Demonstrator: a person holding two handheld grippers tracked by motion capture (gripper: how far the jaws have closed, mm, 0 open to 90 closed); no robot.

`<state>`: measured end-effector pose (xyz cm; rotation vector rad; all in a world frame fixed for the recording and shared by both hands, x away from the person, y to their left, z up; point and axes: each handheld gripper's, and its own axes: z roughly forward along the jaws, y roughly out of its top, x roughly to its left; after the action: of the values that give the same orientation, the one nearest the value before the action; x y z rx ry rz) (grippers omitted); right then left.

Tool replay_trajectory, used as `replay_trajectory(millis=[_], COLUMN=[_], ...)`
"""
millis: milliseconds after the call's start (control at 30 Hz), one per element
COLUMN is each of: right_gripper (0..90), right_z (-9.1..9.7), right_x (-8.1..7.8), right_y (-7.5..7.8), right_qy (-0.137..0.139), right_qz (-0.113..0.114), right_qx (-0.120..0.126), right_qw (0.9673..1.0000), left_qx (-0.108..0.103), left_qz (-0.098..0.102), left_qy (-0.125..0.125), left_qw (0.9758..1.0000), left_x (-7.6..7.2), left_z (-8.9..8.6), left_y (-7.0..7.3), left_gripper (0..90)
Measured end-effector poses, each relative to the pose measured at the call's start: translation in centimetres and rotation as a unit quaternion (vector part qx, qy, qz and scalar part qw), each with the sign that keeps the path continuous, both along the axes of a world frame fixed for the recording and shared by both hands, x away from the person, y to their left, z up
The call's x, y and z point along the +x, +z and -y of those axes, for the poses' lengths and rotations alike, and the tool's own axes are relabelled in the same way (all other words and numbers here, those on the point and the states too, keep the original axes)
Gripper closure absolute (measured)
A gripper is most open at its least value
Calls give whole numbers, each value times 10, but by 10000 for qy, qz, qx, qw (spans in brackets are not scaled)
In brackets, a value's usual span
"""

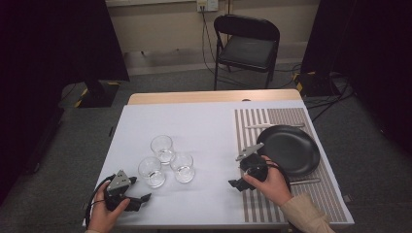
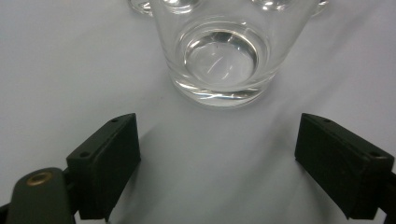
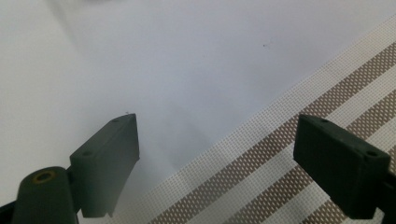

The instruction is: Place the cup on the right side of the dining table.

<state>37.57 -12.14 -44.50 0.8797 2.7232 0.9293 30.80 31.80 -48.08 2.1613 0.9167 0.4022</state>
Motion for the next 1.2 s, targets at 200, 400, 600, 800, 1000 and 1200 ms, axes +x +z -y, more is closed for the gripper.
replay_trajectory(millis=[200,400,600,800,1000,1200], right_gripper=[136,136,136,137,137,137], right_z=[-5,-9,-14,-19,-24,-30], right_x=[3,7,10,11,14,16], right_y=[2,3,6,8,11,10], right_qy=[35,75,136,133,169,219], right_qz=[-49,-46,-35,31,12,-17], right_qx=[61,80,70,14,42,36], right_qw=[10000,9999,9999,9999,9998,9998], left_qx=[-3,-2,-2,0,-1,0], left_qz=[-2,-1,-1,-1,0,-1], left_qy=[1,0,0,0,1,2], left_qw=[10000,10000,10000,10000,10000,10000], left_x=[0,0,0,0,0,0], left_z=[0,0,0,0,0,0], left_y=[0,0,0,0,0,0], left_gripper=[131,131,131,131,131,131])
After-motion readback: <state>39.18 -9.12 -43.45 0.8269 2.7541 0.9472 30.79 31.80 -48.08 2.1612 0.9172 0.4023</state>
